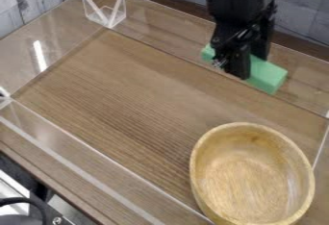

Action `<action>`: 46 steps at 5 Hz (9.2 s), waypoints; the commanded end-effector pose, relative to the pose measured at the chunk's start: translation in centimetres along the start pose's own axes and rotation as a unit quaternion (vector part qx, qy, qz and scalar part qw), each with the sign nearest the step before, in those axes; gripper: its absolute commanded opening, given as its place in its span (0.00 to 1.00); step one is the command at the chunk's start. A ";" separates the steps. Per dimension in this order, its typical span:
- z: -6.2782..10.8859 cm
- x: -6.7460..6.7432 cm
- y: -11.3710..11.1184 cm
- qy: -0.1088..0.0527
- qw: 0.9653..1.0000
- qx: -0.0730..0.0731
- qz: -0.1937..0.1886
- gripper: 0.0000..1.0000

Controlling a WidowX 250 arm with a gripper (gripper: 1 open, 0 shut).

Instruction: Move green object from inside the wooden bowl to the table next to it

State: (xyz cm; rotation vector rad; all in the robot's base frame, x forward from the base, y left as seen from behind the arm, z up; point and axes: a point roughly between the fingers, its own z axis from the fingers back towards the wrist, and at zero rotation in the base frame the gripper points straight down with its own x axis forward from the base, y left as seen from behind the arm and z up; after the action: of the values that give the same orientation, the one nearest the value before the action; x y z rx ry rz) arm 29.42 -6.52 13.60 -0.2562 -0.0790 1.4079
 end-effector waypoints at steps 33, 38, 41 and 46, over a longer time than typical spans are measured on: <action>-2.7 15.5 -0.6 -0.042 0.937 -0.042 0.345 1.00; -6.7 19.8 2.0 -0.097 0.907 -0.084 0.400 1.00; -7.8 18.1 1.0 -0.094 0.914 -0.081 0.387 0.00; -6.0 16.8 0.3 -0.093 0.917 -0.075 0.381 0.00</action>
State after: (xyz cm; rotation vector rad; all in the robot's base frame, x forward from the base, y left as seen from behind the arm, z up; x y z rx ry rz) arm 32.18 8.97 4.53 -0.2503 -0.2193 2.2115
